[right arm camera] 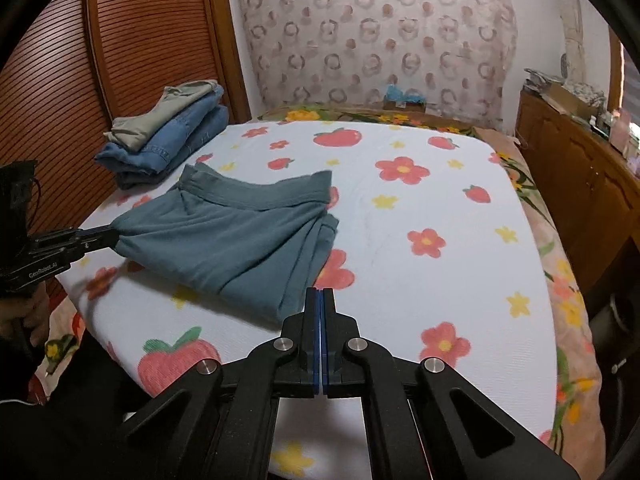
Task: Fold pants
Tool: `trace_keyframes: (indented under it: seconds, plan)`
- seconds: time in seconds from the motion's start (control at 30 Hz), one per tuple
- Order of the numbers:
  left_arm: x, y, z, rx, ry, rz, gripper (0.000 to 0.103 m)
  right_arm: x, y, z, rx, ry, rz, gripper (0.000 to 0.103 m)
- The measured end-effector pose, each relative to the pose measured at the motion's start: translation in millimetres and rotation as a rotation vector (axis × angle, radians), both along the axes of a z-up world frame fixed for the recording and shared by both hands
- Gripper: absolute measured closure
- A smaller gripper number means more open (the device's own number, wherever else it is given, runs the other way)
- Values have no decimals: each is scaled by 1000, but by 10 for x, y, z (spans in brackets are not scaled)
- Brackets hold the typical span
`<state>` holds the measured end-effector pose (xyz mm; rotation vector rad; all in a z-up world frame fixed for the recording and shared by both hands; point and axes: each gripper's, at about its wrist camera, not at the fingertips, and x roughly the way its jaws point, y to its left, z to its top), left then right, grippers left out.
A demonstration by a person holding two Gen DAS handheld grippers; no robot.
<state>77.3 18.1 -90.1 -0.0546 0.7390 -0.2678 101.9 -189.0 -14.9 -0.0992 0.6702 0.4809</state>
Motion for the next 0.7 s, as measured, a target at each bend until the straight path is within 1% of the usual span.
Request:
trace_keyframes:
  seconds: [0.07, 0.13, 0.2, 0.23, 0.4, 0.47, 0.53, 0.6, 0.67, 0.7]
  plan:
    - [17, -25, -33, 3, 14, -7, 96, -16, 82, -32, 10, 14, 14, 103]
    - [27, -35, -49, 8, 21, -12, 96, 2, 160, -49, 3, 18, 19, 97]
    - [27, -29, -61, 7, 27, -14, 96, 28, 232, -77, -9, 22, 23, 77]
    - [17, -26, -73, 6, 29, -13, 96, 41, 267, -102, -14, 28, 25, 75]
    - [31, -13, -140, 4, 42, -13, 96, 140, 314, -156, -8, 52, 21, 75]
    - [32, -8, -160, 1, 44, -12, 96, 168, 294, -161, 9, 64, 21, 75]
    - [11, 3, -158, -2, 34, -5, 96, 185, 278, -165, 18, 65, 29, 97]
    - [-53, 59, -81, -16, -24, 43, 96, 169, 230, -131, 32, 44, 25, 98]
    - [-99, 54, -13, -26, -35, 31, 97, 114, 144, -54, 54, -3, -15, 99]
    - [-148, 17, 31, -14, -50, 25, 97, 84, 107, -15, 66, -14, -18, 99]
